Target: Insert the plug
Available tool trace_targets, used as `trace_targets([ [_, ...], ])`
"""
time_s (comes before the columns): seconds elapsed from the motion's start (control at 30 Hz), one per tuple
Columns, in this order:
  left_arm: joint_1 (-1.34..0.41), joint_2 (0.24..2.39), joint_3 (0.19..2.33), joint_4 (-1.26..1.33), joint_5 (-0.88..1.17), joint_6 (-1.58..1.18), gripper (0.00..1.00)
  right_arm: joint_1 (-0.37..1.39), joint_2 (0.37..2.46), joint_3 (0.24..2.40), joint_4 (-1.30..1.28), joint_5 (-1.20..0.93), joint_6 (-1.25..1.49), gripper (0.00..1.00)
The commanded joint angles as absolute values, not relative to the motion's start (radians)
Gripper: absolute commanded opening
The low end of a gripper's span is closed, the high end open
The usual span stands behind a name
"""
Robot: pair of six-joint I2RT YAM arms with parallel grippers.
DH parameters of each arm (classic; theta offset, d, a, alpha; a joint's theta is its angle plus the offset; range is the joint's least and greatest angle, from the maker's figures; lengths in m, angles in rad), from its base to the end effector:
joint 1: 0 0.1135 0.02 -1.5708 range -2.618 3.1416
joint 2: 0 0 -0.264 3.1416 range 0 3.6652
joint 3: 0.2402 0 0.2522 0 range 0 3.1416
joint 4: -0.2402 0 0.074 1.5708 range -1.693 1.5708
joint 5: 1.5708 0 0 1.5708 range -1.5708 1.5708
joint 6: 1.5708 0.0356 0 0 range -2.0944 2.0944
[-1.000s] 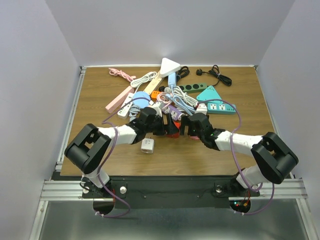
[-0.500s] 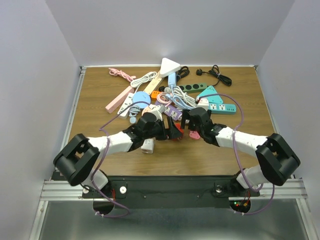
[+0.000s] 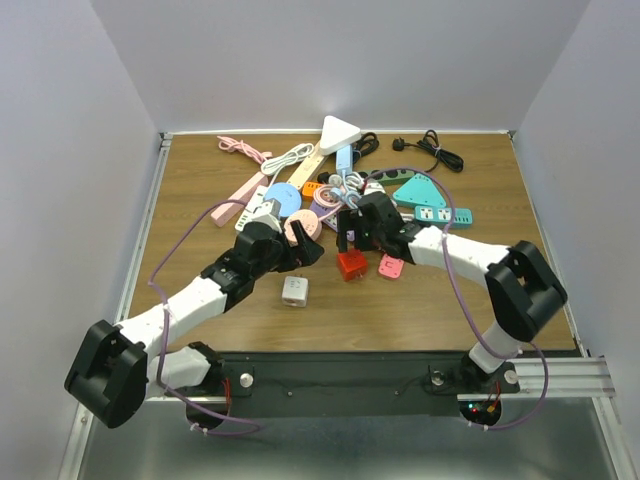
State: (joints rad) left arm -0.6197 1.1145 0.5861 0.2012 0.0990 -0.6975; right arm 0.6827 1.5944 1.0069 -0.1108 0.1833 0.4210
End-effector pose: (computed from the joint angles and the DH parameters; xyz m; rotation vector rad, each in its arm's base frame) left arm 0.2007 -0.1475 0.2436 -0.0069 2.0218 -0.9653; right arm 0.2732 0.2138 0.2215 -0.2007 2.2745 0.3790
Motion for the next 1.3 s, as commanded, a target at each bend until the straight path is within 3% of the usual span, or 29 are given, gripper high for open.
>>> trace_targets([
  [0.0,-0.607,1.068,0.551,0.152,0.084,-0.676,0.99,0.695,1.660,1.109,-0.245,0.095,0.379,1.00],
  [0.97,-0.586,1.023,0.489,0.167,0.135,-0.641,0.99,0.729,1.905,1.402,-0.620,-0.006,0.181,0.97],
  [1.07,-0.586,1.006,0.479,0.199,0.156,-0.617,0.99,0.727,1.913,1.414,-0.632,-0.012,0.176,0.65],
  [1.23,-0.591,1.012,0.489,0.227,0.181,-0.603,0.99,0.729,1.937,1.480,-0.680,-0.032,0.189,0.39],
  [1.27,-0.595,1.017,0.492,0.238,0.187,-0.603,0.99,0.729,1.936,1.494,-0.689,-0.029,0.195,0.18],
])
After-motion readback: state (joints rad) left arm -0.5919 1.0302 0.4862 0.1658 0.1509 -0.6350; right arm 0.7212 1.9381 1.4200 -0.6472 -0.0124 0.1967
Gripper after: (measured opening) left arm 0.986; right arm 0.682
